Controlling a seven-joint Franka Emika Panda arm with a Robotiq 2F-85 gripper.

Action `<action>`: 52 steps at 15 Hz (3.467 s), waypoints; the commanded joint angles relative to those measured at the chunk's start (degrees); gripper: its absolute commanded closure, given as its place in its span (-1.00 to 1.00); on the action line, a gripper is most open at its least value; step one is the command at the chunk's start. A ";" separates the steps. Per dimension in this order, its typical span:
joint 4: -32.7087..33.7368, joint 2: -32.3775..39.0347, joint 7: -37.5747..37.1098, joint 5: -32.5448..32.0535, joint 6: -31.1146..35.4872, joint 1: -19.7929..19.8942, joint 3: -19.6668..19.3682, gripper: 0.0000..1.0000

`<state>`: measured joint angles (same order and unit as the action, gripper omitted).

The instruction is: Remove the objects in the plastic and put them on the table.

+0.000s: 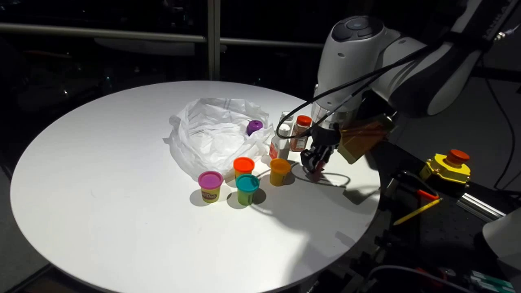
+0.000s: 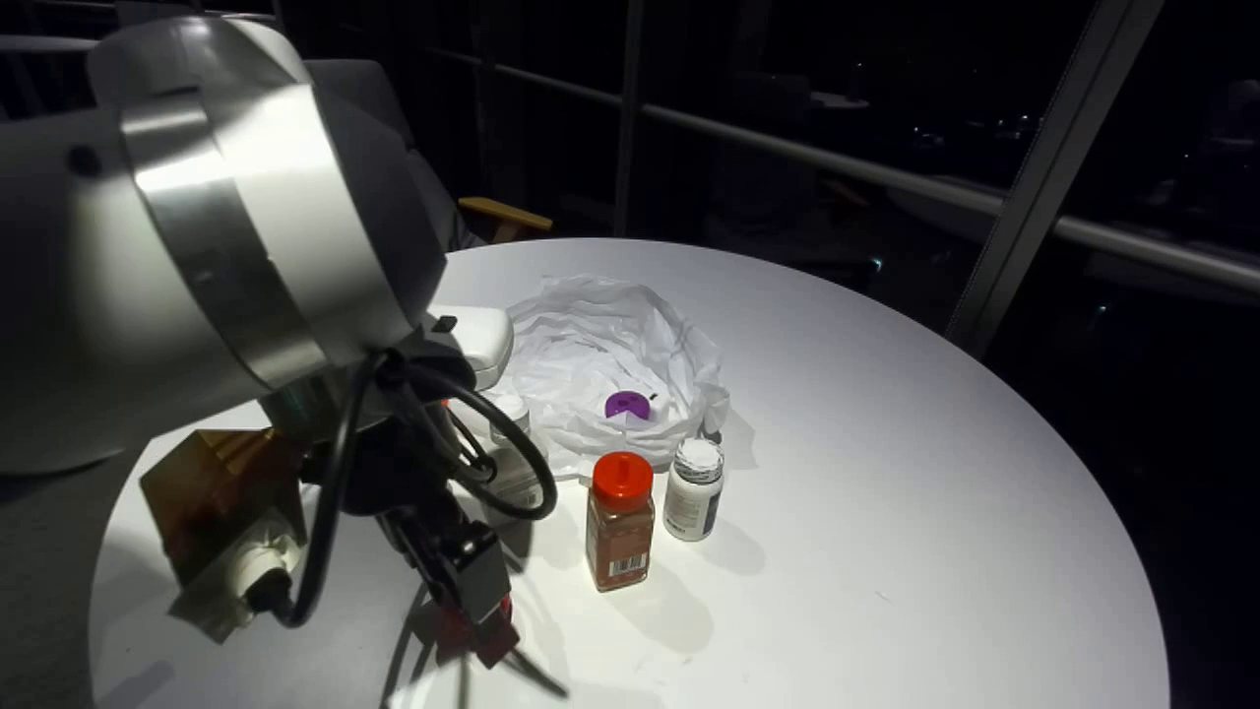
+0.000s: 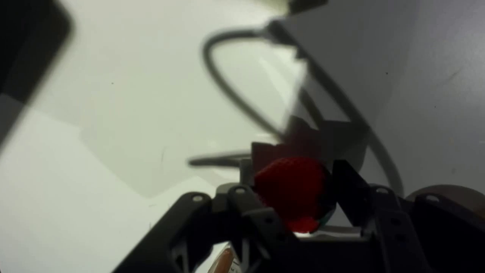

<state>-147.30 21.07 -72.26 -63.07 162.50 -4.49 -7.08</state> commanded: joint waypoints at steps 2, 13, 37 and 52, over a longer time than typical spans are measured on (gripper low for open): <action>2.29 -0.68 -7.94 -7.25 -0.13 -3.10 -2.28 -0.62; 13.77 -9.33 8.88 4.94 -16.39 -4.42 8.42 -1.00; 42.14 17.64 35.71 36.78 -18.64 -4.47 0.26 -1.00; 42.60 19.38 40.96 45.33 -18.17 -4.94 -2.86 0.06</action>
<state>-105.22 40.22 -32.83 -19.47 144.20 -8.47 -8.41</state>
